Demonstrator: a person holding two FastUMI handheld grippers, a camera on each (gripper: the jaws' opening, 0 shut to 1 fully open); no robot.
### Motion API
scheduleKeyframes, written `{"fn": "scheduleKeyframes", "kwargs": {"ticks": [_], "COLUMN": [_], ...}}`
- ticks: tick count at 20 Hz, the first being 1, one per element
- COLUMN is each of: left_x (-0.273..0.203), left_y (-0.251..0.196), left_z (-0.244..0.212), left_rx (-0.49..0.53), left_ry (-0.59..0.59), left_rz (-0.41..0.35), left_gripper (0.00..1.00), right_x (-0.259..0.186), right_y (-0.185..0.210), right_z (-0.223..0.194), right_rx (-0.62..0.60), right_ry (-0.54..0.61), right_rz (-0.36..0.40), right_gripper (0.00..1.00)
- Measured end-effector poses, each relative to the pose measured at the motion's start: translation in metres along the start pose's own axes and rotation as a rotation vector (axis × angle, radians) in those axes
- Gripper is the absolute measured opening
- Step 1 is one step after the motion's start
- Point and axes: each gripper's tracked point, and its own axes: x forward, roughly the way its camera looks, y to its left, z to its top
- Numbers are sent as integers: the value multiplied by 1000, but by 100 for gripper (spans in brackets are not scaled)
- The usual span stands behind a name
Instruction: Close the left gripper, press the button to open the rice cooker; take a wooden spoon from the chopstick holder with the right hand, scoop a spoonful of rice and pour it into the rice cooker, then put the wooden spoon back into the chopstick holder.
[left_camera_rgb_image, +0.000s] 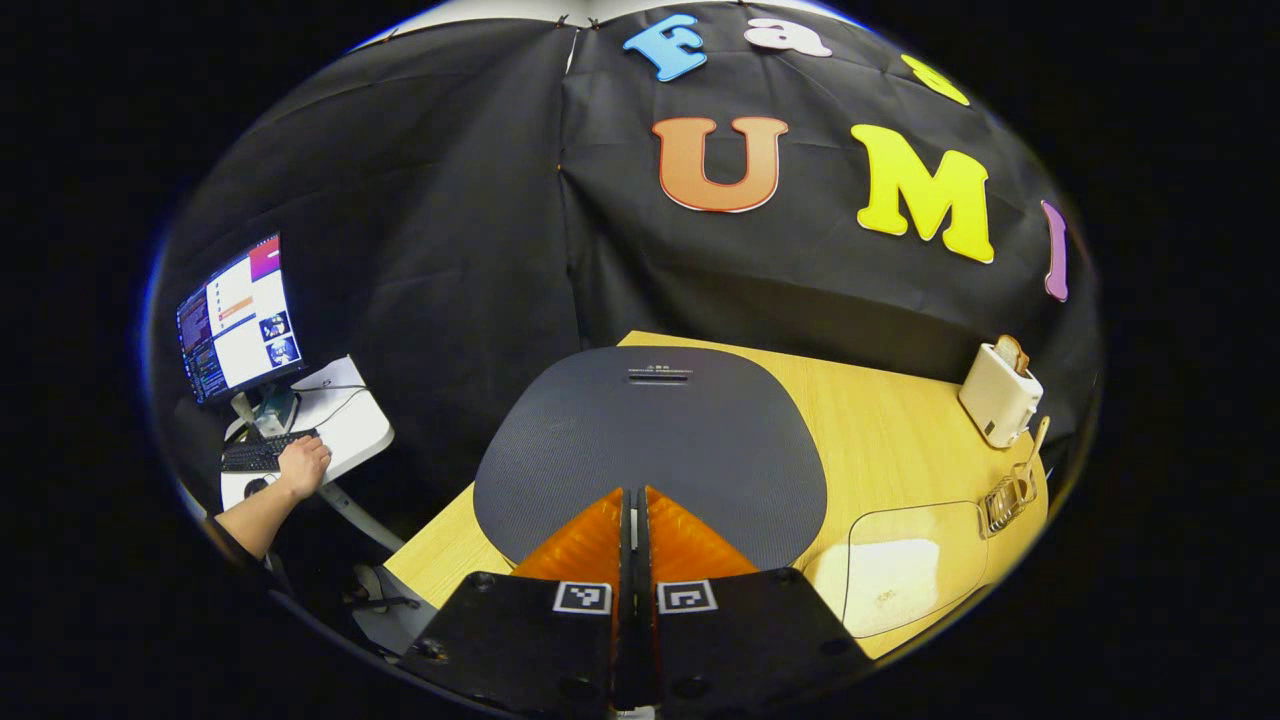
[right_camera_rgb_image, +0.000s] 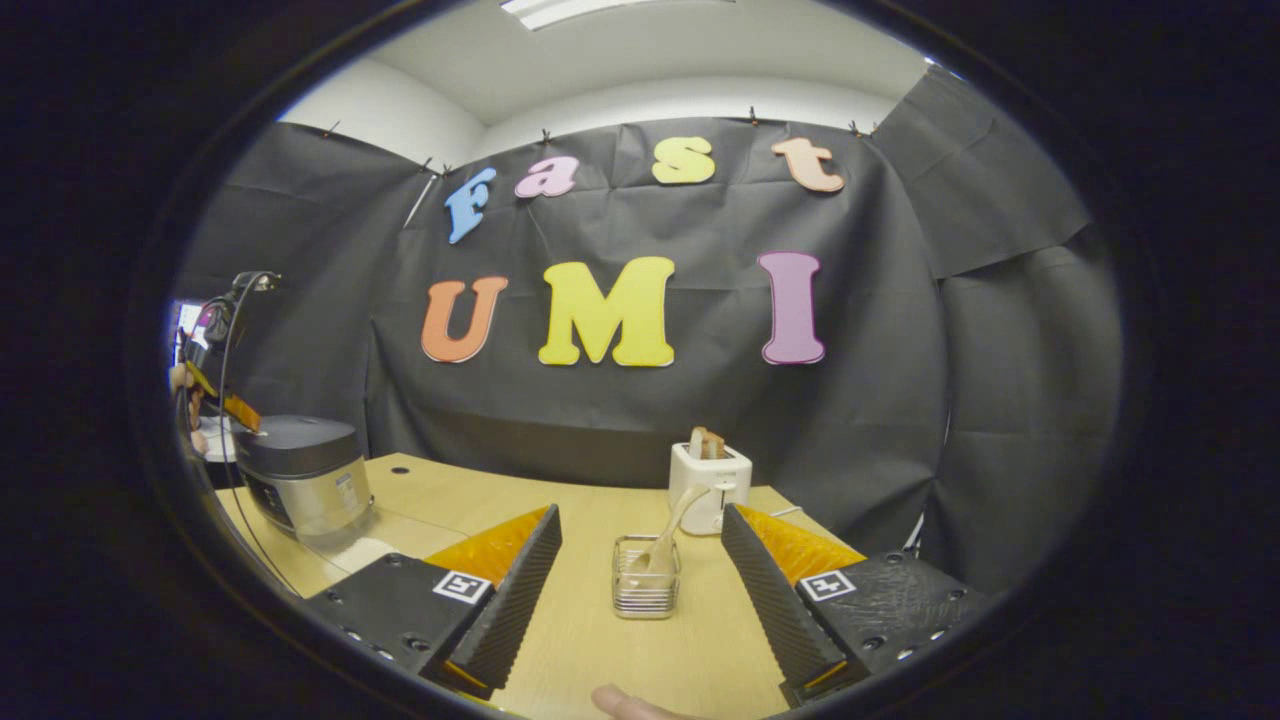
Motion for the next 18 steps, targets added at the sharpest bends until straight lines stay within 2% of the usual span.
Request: {"fn": "scheduleKeyframes", "kwargs": {"ticks": [5,9,10,11,14,15,16,18], "left_x": [1,-5,-9,-10,-33,-42,-51,-64], "left_y": [-2,0,-1,-1,-5,-10,-15,-20], "left_z": [-2,6,12,25,85,98,106,107], "left_rx": [35,4,-5,-11,6,11,26,11], "left_ry": [-8,-17,-33,-81,-322,-378,-411,-417], "left_rz": [37,40,44,49,28,13,-6,-42], "left_gripper": [3,3,8,3,6,28,29,59], "right_x": [-4,-9,-9,-9,-6,-5,-5,-2], "right_y": [18,26,25,24,22,20,18,16], "right_z": [-4,1,3,1,-1,-2,-1,-3], "right_rx": [-6,-44,-53,-56,-49,-48,-47,-44], "right_ry": [16,-6,-11,-13,-3,0,0,4], "right_rz": [42,58,55,51,47,42,35,28], "right_gripper": [96,93,96,95,95,95,95,95]}}
